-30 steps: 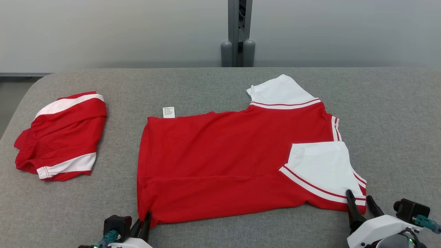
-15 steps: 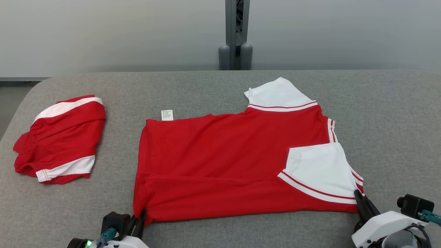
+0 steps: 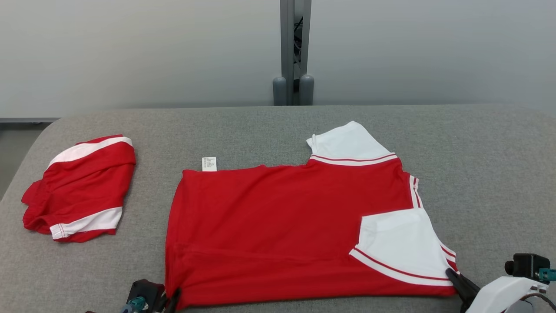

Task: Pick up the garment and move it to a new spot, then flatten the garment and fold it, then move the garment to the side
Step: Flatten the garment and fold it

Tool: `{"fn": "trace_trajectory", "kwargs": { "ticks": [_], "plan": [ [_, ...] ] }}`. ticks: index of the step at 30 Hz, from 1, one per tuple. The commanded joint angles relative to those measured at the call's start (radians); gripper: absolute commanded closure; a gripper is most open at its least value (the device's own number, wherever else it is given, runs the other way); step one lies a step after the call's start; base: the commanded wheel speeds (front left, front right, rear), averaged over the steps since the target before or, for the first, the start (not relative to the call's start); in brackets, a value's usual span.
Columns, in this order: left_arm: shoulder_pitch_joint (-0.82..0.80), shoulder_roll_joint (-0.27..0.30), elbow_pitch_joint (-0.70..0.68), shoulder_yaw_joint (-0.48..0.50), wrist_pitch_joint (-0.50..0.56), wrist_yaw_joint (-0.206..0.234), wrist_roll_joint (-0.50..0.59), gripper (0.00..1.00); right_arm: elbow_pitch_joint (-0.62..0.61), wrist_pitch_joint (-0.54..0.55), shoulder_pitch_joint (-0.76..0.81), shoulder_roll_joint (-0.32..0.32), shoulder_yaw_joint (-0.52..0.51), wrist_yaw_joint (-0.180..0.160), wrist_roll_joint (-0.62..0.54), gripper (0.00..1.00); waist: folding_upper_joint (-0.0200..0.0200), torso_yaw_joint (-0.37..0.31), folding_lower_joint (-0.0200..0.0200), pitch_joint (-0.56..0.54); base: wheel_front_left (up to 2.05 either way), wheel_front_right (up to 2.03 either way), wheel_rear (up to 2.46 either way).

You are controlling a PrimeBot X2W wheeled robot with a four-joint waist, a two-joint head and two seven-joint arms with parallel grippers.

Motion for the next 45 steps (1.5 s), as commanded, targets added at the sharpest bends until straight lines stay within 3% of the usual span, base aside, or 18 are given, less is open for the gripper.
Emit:
{"fn": "trace_trajectory", "kwargs": {
  "ticks": [1, 11, 20, 21, 22, 23, 28, 34, 39, 45],
  "plan": [
    [0.018, 0.022, -0.015, 0.002, 0.023, -0.006, -0.013, 1.0, -0.025, 0.055, 0.033, -0.021, -0.013, 0.0, 0.022, 1.0, 0.0, -0.001, 0.0, -0.015, 0.0, 0.0, 0.0],
    [0.105, 0.081, -0.146, -0.014, 0.14, -0.017, -0.038, 1.0, -0.199, 0.273, 0.179, -0.023, -0.125, 0.0, 0.055, 1.0, 0.0, -0.001, 0.0, -0.04, 0.0, 0.0, 0.0],
    [0.179, 0.112, -0.282, -0.021, 0.245, 0.016, -0.064, 0.98, -0.327, 0.418, 0.285, 0.079, -0.264, 0.0, -0.031, 1.0, 0.0, 0.001, 0.0, -0.035, 0.0, 0.0, 0.0],
    [0.185, 0.111, -0.29, -0.023, 0.258, 0.019, -0.069, 0.65, -0.342, 0.428, 0.291, 0.093, -0.281, 0.0, -0.045, 0.75, 0.0, 0.001, 0.0, -0.035, 0.0, 0.0, 0.0],
    [0.188, 0.109, -0.3, -0.021, 0.265, 0.024, -0.073, 0.23, -0.352, 0.44, 0.294, 0.109, -0.301, 0.0, -0.056, 0.0, 0.0, 0.0, 0.0, -0.034, 0.0, 0.0, 0.0],
    [0.19, 0.106, -0.308, -0.017, 0.269, 0.031, -0.078, 0.0, -0.359, 0.45, 0.294, 0.124, -0.32, 0.0, -0.064, 0.0, 0.0, 0.0, 0.0, -0.034, 0.0, 0.0, 0.0],
    [0.188, 0.108, -0.353, 0.019, 0.264, 0.061, -0.099, 0.0, -0.44, 0.485, 0.272, 0.17, -0.398, 0.0, -0.126, 0.0, 0.0, -0.002, 0.0, -0.033, 0.0, 0.0, 0.0],
    [0.138, 0.095, -0.41, 0.093, 0.171, 0.119, -0.093, 0.0, -0.527, 0.411, 0.209, 0.188, -0.438, 0.0, -0.172, 0.0, 0.0, -0.002, 0.0, -0.035, 0.0, 0.0, 0.0],
    [0.079, 0.045, -0.416, 0.145, 0.036, 0.161, -0.093, 0.0, -0.587, 0.221, 0.15, 0.156, -0.366, 0.0, -0.251, 0.0, 0.0, -0.009, 0.0, -0.033, 0.0, 0.0, 0.0],
    [0.027, -0.022, -0.359, 0.155, -0.137, 0.17, -0.078, 0.0, -0.577, -0.067, 0.111, 0.106, -0.232, 0.0, -0.367, 0.0, 0.0, -0.023, 0.0, -0.026, 0.0, 0.0, 0.0]
  ]
}}
